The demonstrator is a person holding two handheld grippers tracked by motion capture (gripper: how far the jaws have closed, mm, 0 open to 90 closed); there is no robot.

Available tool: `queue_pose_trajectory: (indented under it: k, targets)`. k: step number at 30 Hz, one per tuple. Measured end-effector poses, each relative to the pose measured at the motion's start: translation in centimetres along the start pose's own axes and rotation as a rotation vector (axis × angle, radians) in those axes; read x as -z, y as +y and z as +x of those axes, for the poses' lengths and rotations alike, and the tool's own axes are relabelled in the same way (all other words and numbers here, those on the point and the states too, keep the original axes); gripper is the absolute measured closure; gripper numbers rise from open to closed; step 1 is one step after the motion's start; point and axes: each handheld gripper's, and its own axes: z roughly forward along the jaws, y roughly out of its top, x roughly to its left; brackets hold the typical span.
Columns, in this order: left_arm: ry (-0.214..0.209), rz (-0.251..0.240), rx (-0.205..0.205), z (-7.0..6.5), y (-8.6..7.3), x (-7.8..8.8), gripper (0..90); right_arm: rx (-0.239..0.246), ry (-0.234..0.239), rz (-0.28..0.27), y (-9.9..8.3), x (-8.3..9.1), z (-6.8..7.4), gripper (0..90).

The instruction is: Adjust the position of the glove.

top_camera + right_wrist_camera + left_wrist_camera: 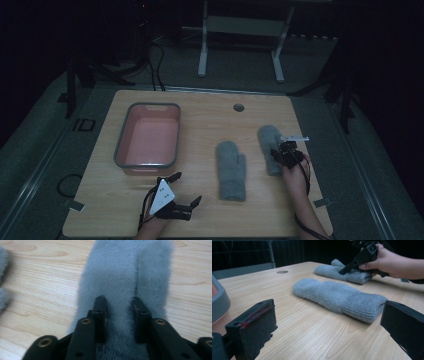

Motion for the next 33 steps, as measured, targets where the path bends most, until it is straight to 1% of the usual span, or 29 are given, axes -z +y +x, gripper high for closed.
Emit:
queue_pose_trajectory:
  k: [2, 3, 4, 7, 8, 12, 15, 18, 19, 20, 22, 24, 25, 27, 29, 30, 31, 32, 33]
  targets:
    - [0.003, 0.003, 0.000, 0.0, 0.0, 0.0, 0.5, 0.000, 0.000, 0.000, 0.0, 0.0, 0.0, 74.7]
    - [0.005, 0.004, 0.000, 0.0, 0.1, 0.0, 0.5, -0.020, 0.007, 0.003, 0.0, 0.0, -0.1, 75.7]
    - [0.004, -0.001, 0.002, 0.0, 0.1, 0.1, 0.5, -0.050, 0.039, -0.005, 0.0, 0.3, -0.6, 78.1]
    - [0.008, -0.006, 0.011, 0.1, 0.2, 0.2, 0.5, -0.081, 0.059, -0.016, -0.2, 0.8, -0.8, 80.3]
    - [0.010, -0.008, 0.016, 0.1, 0.2, 0.1, 0.5, -0.098, 0.064, -0.012, -0.3, 1.1, -0.8, 80.8]
    - [0.012, -0.007, 0.008, 0.2, 0.2, -0.1, 0.5, -0.131, 0.067, -0.006, -0.6, 2.4, -0.7, 81.2]
    - [0.023, -0.006, 0.007, 0.4, 0.2, -0.1, 0.5, -0.157, 0.053, -0.025, -1.0, 3.9, -0.3, 81.2]
    - [0.029, -0.009, 0.006, 0.5, 0.3, -0.1, 0.5, -0.221, 0.047, -0.039, -1.7, 5.3, 0.0, 81.1]
    - [0.029, -0.009, 0.006, 0.4, 0.2, -0.1, 0.5, -0.229, 0.041, -0.039, -2.0, 5.7, 0.2, 81.1]
    - [0.030, -0.009, 0.005, 0.4, 0.2, -0.1, 0.5, -0.222, 0.026, -0.038, -2.1, 6.0, 0.5, 81.1]
    - [0.030, -0.007, 0.000, 0.4, 0.2, -0.1, 0.5, -0.242, 0.015, -0.042, -2.5, 6.8, 0.9, 81.1]
    - [0.032, -0.010, -0.005, 0.3, 0.2, -0.1, 0.5, -0.241, 0.001, -0.051, -2.7, 7.5, 1.3, 81.1]
    - [0.037, -0.013, -0.007, 0.3, 0.2, -0.1, 0.5, -0.252, 0.009, -0.059, -2.8, 7.8, 1.5, 81.1]
    - [0.043, -0.015, -0.007, 0.3, 0.3, 0.0, 0.5, -0.249, 0.016, -0.076, -3.0, 8.4, 2.1, 81.1]
    - [0.044, -0.016, -0.002, 0.3, 0.3, 0.0, 0.5, -0.262, 0.031, -0.102, -3.1, 8.9, 2.6, 81.1]
    - [0.046, -0.015, -0.005, 0.2, 0.3, 0.0, 0.5, -0.260, 0.034, -0.110, -3.2, 9.1, 3.0, 81.1]
    - [0.045, -0.015, -0.005, 0.2, 0.3, 0.0, 0.5, -0.254, 0.039, -0.109, -3.2, 9.2, 3.3, 81.1]
    - [0.045, -0.015, -0.005, 0.2, 0.3, 0.0, 0.5, -0.254, 0.039, -0.109, -3.2, 9.2, 3.3, 81.1]
    - [0.050, -0.012, -0.012, 0.2, 0.3, 0.0, 0.5, -0.255, 0.044, -0.106, -3.1, 9.2, 3.7, 81.2]
